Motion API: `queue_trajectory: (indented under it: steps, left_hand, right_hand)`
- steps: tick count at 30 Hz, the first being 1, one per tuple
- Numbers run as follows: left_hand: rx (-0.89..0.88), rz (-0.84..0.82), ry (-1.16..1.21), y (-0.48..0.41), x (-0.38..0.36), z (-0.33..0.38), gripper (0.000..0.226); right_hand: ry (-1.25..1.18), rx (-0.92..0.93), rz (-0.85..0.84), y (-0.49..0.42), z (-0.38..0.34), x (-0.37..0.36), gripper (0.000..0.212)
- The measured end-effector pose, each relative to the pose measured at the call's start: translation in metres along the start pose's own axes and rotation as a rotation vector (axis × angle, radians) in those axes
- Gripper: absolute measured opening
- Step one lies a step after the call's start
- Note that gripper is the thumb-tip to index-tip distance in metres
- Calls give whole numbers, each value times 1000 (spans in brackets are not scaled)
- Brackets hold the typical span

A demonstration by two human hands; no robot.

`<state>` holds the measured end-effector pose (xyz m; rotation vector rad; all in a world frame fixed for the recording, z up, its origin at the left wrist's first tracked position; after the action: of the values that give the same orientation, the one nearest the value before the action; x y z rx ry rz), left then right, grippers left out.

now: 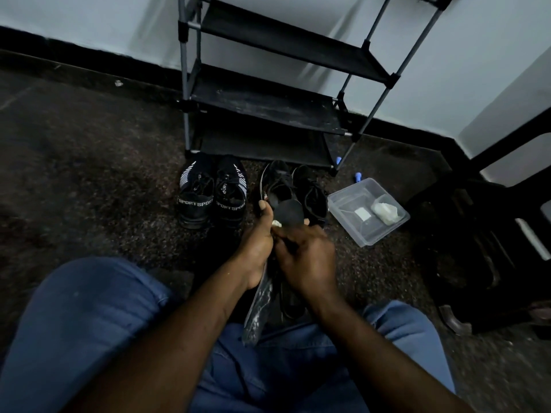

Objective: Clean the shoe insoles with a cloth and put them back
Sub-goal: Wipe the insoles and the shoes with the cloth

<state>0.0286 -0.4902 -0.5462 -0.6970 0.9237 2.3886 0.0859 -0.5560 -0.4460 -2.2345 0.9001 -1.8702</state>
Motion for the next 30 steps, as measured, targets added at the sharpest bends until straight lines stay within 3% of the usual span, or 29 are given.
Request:
queue_trajectory:
  steps: [5,11,15,18,24,27,30]
  left_hand:
    - [39,-33,60,1,-3,-8,83]
    - [30,-23,105,-2,-2,-10,81]
    - [13,10,87,-18,11,-16,106]
    - [26,-11,87,-24,11,-20,112]
    - [56,-40,53,1,-6,-15,74]
    - [39,-53,42,2,-6,-13,69]
    - [-9,-16,-11,1,-1,-5,67]
  right_hand:
    - [247,-5,-1,-30,16,6,19]
    - [287,-46,-69,-29,35,3,23]
    - [283,-4,-77,8,28,-3,22]
    - [282,-2,-81,17,28,-6,26]
    - [204,-210,-38,-22,59,3,23]
    - [81,-154,-42,-32,39,-1,33]
    - [38,-34,-52,-13,13,-5,29]
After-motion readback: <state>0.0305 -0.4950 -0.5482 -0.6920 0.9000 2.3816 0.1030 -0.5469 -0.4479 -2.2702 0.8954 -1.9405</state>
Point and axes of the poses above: each hand's wrist, its own y-axis away from the middle knuckle, its own x-axis out of the back of the hand, z = x × y, the point moved 10 cm from there along -y, towards the middle knuckle, and after that the axes turned 12 degrees about y, right-handed, at the moved point
